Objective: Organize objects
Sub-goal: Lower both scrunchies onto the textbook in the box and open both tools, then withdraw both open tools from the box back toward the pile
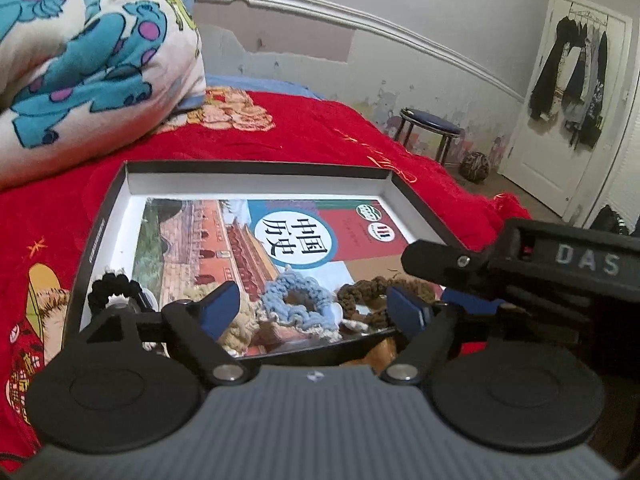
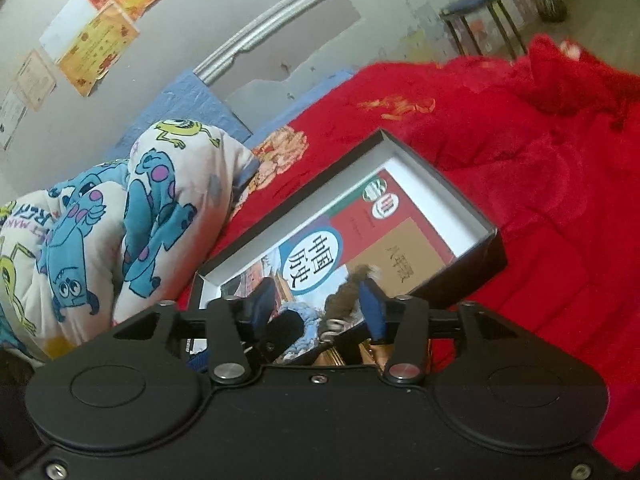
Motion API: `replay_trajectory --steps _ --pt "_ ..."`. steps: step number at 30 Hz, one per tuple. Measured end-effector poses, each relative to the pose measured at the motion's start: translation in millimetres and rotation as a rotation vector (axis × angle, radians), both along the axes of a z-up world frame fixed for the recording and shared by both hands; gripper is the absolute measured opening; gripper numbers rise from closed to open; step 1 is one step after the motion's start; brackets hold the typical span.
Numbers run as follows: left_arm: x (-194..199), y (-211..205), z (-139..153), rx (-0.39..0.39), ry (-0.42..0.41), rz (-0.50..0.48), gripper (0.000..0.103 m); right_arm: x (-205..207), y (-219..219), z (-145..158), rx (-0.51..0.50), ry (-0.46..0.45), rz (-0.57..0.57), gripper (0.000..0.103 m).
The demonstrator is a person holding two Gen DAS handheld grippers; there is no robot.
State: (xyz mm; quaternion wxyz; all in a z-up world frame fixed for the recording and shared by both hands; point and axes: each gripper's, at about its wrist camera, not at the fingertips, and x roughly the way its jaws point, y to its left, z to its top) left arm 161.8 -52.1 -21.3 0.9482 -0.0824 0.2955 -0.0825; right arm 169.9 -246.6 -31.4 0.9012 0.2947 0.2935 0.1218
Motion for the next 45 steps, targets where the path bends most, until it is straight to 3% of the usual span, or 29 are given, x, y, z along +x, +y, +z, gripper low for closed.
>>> replay_trajectory --steps 11,17,22,31,39,45 --pt "-10 2 19 0.033 -0.058 -0.054 0.093 -37 2 22 -0.007 -0.061 -0.075 0.072" --pt "-11 8 30 0.077 -0.111 -0.053 0.095 -51 15 29 0.035 -0.054 -0.141 0.073" --pt "-14 17 41 0.041 -0.128 -0.049 0.095 -59 29 46 0.021 -0.073 -0.112 0.079" --pt "-25 30 70 0.037 -0.21 -0.075 0.096 -88 42 87 -0.014 -0.117 -0.112 0.081" --pt "-34 43 82 -0.074 -0.244 -0.002 0.096 -112 59 115 0.021 -0.111 -0.194 0.082" --pt "-41 47 88 -0.027 -0.284 0.002 0.096 -127 59 126 0.01 -0.101 -0.186 0.082"
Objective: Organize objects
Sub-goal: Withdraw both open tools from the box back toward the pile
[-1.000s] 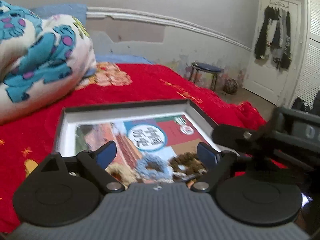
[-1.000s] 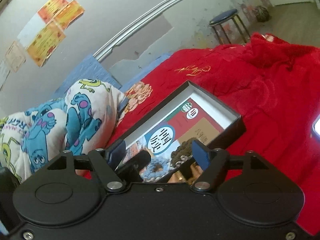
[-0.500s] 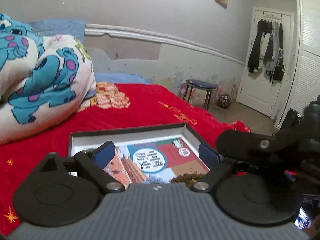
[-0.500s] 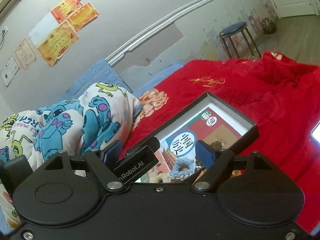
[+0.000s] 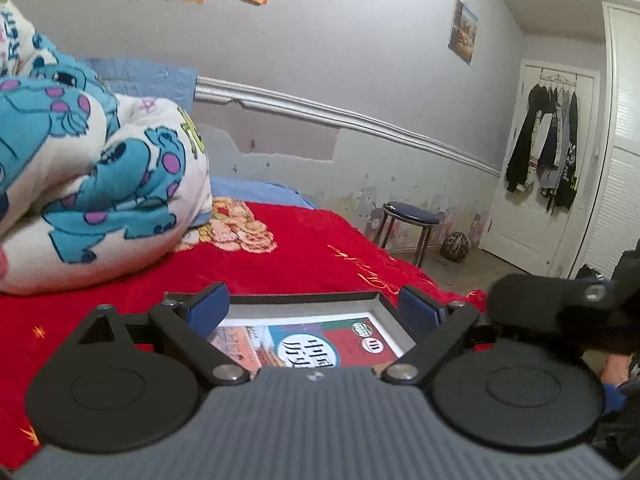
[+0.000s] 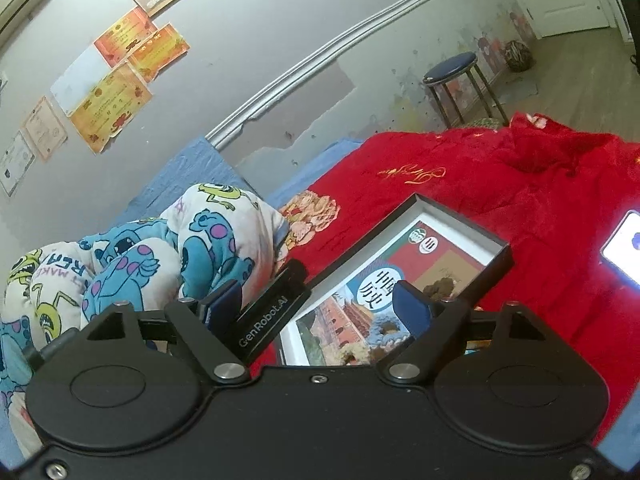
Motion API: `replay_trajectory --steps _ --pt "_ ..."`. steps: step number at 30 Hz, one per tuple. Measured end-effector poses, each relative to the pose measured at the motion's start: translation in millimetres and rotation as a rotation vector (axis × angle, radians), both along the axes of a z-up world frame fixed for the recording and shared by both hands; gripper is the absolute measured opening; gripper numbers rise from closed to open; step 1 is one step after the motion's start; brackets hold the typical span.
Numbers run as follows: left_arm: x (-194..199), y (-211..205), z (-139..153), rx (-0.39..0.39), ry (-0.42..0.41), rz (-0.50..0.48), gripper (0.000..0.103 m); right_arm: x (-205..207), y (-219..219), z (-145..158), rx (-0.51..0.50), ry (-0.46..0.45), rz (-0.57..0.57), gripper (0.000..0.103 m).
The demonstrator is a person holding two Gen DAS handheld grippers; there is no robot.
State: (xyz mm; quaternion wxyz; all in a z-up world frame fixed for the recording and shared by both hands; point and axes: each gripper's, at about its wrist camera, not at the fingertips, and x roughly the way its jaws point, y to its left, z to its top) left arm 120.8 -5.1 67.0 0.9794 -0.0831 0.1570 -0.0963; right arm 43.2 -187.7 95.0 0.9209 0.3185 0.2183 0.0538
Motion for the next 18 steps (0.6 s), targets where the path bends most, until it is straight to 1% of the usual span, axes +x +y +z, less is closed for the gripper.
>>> replay_trajectory --steps 2,5,6,8,10,13,16,18 --pt "-5 2 4 0.013 -0.017 0.01 0.096 -6 -4 4 -0.009 -0.009 -0.003 0.083" --pt "-19 2 12 0.023 -0.06 0.066 0.096 -16 -17 9 -0.006 -0.038 0.016 0.09" --pt "-24 3 14 0.015 -0.076 0.08 0.096 -20 -23 11 -0.011 -0.049 0.011 0.09" --pt "-30 4 18 0.004 -0.083 0.074 0.097 -24 -33 14 -0.038 -0.046 -0.018 0.09" --pt "-31 4 20 -0.007 -0.065 0.065 0.097 -29 -43 16 -0.046 -0.052 -0.034 0.09" --pt "-36 3 16 -0.008 -0.036 0.076 0.097 -38 -56 15 -0.066 -0.062 -0.06 0.09" --pt "-48 8 0 -0.01 0.02 0.107 0.097 -43 -66 3 -0.079 -0.05 -0.081 0.09" --pt "-58 15 -16 -0.019 0.079 0.111 0.097 -44 -69 -11 -0.067 -0.029 -0.085 0.09"
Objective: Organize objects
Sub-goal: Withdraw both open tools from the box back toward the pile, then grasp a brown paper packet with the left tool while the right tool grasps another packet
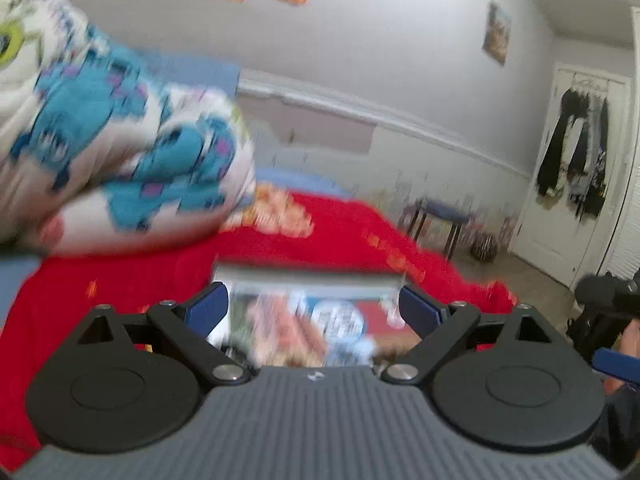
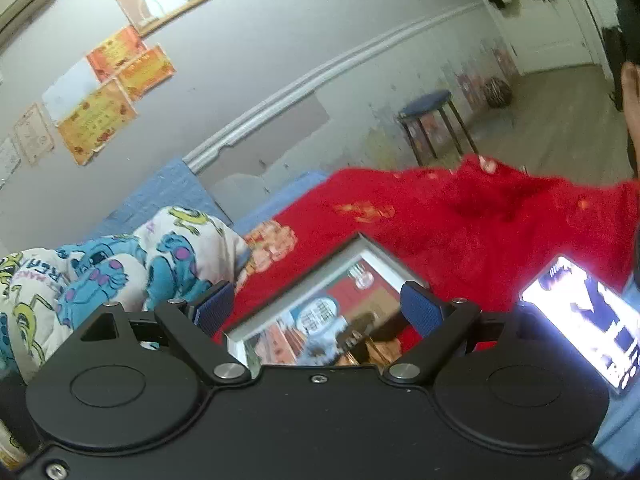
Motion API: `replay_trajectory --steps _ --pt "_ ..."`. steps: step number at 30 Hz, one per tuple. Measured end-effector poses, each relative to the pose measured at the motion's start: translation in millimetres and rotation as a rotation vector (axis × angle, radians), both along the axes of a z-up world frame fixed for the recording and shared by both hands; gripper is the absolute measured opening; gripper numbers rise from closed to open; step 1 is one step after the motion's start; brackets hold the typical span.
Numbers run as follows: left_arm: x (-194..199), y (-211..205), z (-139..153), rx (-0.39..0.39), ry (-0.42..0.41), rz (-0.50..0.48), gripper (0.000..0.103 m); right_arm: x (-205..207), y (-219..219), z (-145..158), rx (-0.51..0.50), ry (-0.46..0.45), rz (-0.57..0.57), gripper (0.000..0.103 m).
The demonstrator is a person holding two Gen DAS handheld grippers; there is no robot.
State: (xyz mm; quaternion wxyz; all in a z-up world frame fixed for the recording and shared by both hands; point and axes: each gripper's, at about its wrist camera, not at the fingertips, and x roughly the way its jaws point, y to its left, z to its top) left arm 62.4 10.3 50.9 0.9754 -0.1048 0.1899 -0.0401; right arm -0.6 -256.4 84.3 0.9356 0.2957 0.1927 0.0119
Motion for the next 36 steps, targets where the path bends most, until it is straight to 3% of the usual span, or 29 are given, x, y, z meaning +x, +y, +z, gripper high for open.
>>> replay_trajectory --steps 3,8,12,19,27,32,36 --pt "-9 4 -24 0.021 0.076 -0.014 0.096 -1 1 -29 0.033 0.026 0.003 0.09" --pt "-5 -14 -49 0.124 0.119 -0.061 0.095 12 10 -79 0.062 0.096 0.03 0.083" --pt "5 -20 -70 0.139 0.199 -0.062 0.087 29 21 -108 0.049 0.138 0.053 0.08" --pt "18 -26 -87 0.153 0.273 -0.098 0.078 53 32 -149 0.141 0.183 0.104 0.078" --pt "22 -40 -97 0.233 0.297 -0.085 0.068 64 30 -168 0.171 0.176 0.148 0.073" --pt "26 -37 -101 0.207 0.316 -0.074 0.058 65 37 -169 0.117 0.167 0.13 0.071" --pt "26 -39 -102 0.221 0.31 -0.06 0.049 63 43 -169 0.075 0.165 0.099 0.061"
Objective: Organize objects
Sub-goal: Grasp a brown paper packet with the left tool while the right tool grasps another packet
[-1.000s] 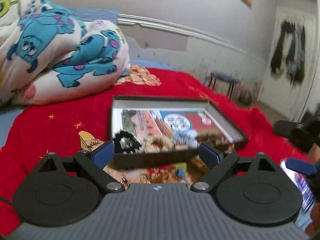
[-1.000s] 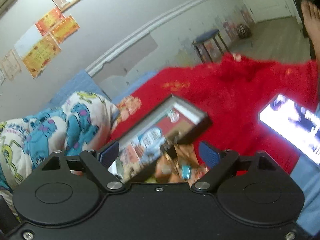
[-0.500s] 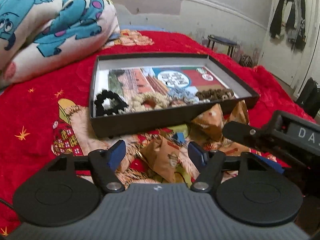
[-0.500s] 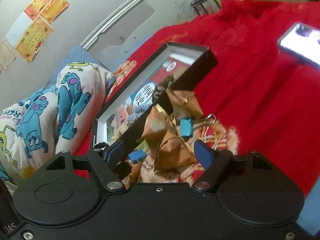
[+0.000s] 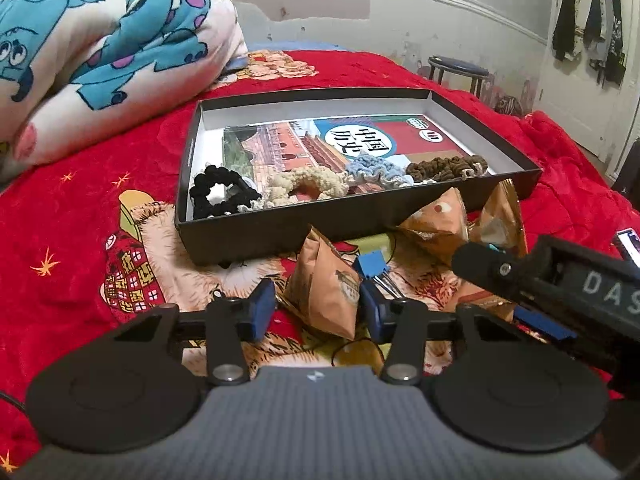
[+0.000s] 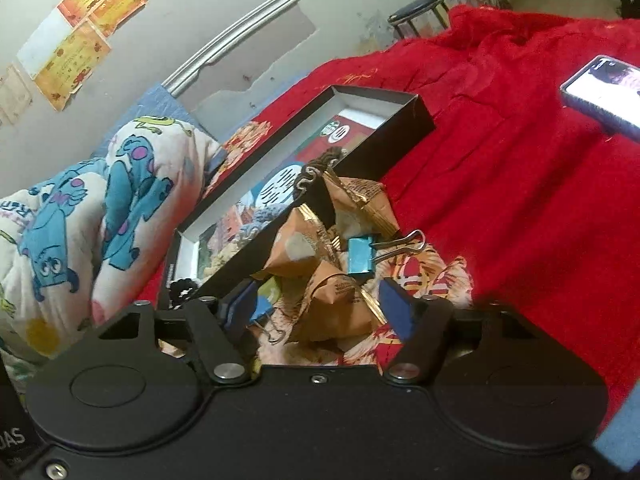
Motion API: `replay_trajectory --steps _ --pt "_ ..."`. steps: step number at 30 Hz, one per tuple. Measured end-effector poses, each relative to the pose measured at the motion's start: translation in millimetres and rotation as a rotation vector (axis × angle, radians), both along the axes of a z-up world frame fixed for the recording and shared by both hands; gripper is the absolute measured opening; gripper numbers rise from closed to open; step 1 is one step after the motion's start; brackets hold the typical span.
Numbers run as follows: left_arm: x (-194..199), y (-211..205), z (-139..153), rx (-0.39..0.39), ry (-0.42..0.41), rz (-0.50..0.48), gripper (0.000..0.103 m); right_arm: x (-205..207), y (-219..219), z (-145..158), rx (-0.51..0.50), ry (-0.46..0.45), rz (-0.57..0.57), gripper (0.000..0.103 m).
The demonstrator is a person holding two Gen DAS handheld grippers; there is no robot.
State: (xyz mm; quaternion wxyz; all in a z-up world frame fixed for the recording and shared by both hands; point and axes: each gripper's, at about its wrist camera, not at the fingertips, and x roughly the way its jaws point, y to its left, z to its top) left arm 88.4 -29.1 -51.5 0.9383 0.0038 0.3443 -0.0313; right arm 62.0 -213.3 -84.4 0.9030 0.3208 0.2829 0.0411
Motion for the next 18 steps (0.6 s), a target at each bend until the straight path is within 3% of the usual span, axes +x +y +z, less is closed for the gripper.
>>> replay_trajectory --steps 6,18 --pt "1.3 -0.8 1.4 0.005 0.007 -0.009 0.046 -1.1 7.8 0.0 -0.082 0.014 -0.017 0.045" --pt "2.4 -4.8 2.4 0.037 0.017 -0.013 0.046 -2.4 2.4 -1.4 -0.046 0.019 -0.028 0.033"
